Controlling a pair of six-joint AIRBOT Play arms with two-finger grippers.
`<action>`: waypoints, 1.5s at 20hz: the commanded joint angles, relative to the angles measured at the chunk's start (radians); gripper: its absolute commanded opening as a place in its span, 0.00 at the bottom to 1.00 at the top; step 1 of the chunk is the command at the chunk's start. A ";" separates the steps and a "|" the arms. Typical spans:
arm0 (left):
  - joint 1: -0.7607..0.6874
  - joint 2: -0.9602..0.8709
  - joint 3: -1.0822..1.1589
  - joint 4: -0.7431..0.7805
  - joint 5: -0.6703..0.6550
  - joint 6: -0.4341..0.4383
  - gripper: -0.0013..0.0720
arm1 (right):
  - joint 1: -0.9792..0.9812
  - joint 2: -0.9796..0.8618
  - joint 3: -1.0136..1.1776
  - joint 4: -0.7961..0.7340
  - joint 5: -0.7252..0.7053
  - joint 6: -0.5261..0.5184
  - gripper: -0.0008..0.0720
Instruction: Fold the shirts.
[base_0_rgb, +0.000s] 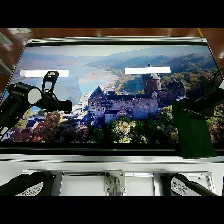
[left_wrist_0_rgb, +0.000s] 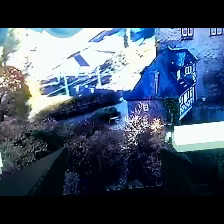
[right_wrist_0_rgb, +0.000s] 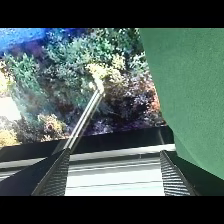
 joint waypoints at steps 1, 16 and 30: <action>0.000 -0.001 0.000 0.000 0.000 0.000 0.98 | 0.001 0.000 0.000 0.000 0.000 0.000 0.96; 0.000 -0.001 0.000 0.000 0.000 0.000 0.99 | 0.001 0.000 0.000 0.000 0.000 0.000 0.96; 0.007 -0.028 0.001 -0.007 0.205 -0.009 0.98 | 0.001 -0.001 0.000 0.053 -0.024 -0.005 0.96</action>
